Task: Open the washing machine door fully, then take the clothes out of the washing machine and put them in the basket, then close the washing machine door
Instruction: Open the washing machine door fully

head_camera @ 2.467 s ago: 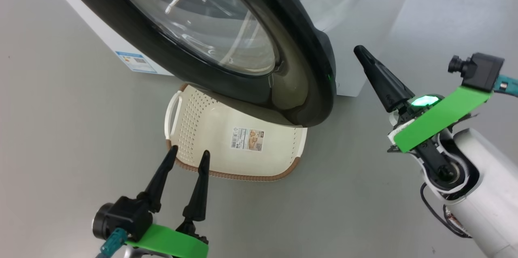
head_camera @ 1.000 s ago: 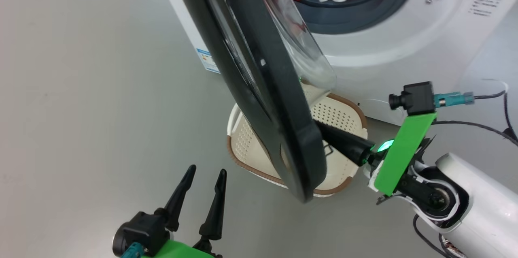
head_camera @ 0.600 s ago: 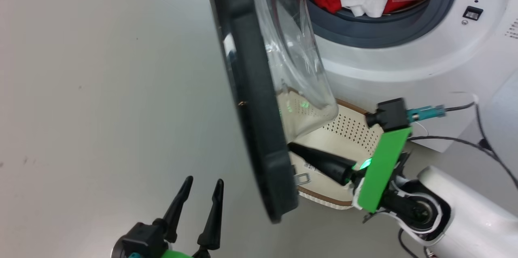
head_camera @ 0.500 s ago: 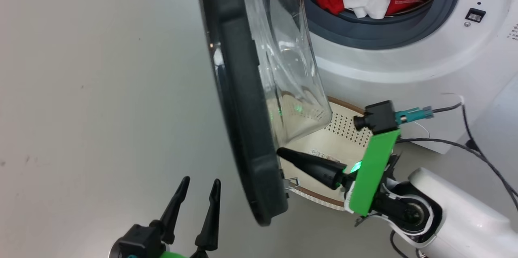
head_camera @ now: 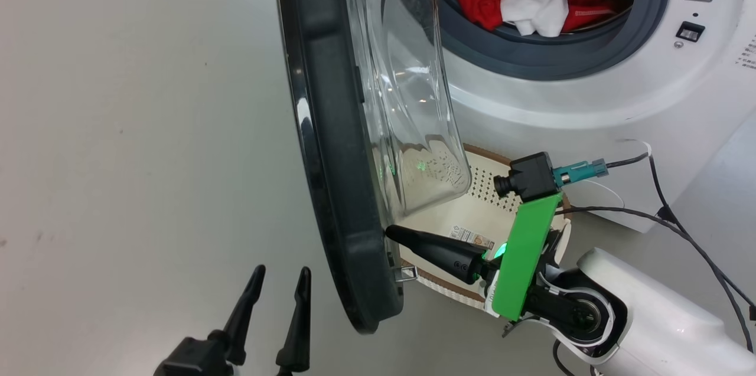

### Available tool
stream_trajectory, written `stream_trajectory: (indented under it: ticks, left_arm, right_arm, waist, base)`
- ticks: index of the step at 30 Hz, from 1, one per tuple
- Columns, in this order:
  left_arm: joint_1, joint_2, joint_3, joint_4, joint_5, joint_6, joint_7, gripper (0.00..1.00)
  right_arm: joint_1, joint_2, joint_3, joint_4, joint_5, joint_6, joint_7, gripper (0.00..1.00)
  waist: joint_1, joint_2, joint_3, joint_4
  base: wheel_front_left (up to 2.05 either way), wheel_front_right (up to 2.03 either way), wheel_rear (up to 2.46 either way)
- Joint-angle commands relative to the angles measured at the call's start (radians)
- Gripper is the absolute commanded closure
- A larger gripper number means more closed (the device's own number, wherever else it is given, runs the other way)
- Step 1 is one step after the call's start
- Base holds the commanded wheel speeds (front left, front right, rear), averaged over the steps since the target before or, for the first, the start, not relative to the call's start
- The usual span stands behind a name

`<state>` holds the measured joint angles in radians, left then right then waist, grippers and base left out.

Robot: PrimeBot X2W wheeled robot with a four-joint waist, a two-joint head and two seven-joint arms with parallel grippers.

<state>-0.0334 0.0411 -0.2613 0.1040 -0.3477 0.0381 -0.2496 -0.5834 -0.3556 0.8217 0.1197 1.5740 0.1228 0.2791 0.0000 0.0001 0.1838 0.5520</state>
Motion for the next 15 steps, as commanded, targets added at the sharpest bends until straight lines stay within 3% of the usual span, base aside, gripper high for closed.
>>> stream_trajectory:
  ticks: [1, 6, 7, 8, 9, 15]
  left_arm:
    - [0.006, 0.009, 0.036, -0.028, 0.003, 0.009, -0.012, 0.00]
    - [0.004, 0.009, 0.039, -0.023, 0.009, 0.003, -0.012, 0.00]
    - [0.002, 0.009, 0.042, -0.019, 0.013, 0.000, -0.012, 0.00]
    - [0.001, 0.009, 0.043, -0.017, 0.014, -0.001, -0.012, 0.00]
    - [-0.001, 0.009, 0.044, -0.014, 0.017, -0.003, -0.012, 0.00]
    - [-0.008, 0.009, 0.053, 0.001, 0.029, -0.015, -0.012, 0.00]
  right_arm:
    - [-0.014, 0.024, 0.003, -0.028, 0.002, 0.008, -0.005, 1.00]
    - [-0.002, 0.015, -0.006, -0.014, -0.014, 0.008, -0.034, 0.98]
    - [0.003, 0.009, -0.009, -0.005, -0.025, 0.008, -0.053, 0.56]
    - [0.007, 0.006, -0.008, -0.001, -0.029, 0.008, -0.062, 0.33]
    - [0.012, 0.003, -0.008, 0.004, -0.033, 0.008, -0.071, 0.03]
    - [0.032, -0.025, 0.003, 0.033, -0.070, 0.008, -0.130, 0.00]
  waist:
    - [0.0000, -0.0001, -0.005, -0.002]
    - [0.0000, -0.0001, -0.013, -0.004]
    - [0.0000, -0.0001, -0.018, -0.006]
    - [0.0000, -0.0001, -0.020, -0.006]
    - [0.0000, -0.0001, -0.022, -0.007]
    - [0.0000, -0.0001, -0.033, -0.012]
  base:
    - [0.00, 0.00, 0.00]
    - [0.00, 0.00, 0.00]
    - [0.00, 0.00, 0.00]
    - [0.00, 0.00, 0.00]
    - [0.00, 0.00, 0.00]
    - [0.00, 0.00, 0.00]
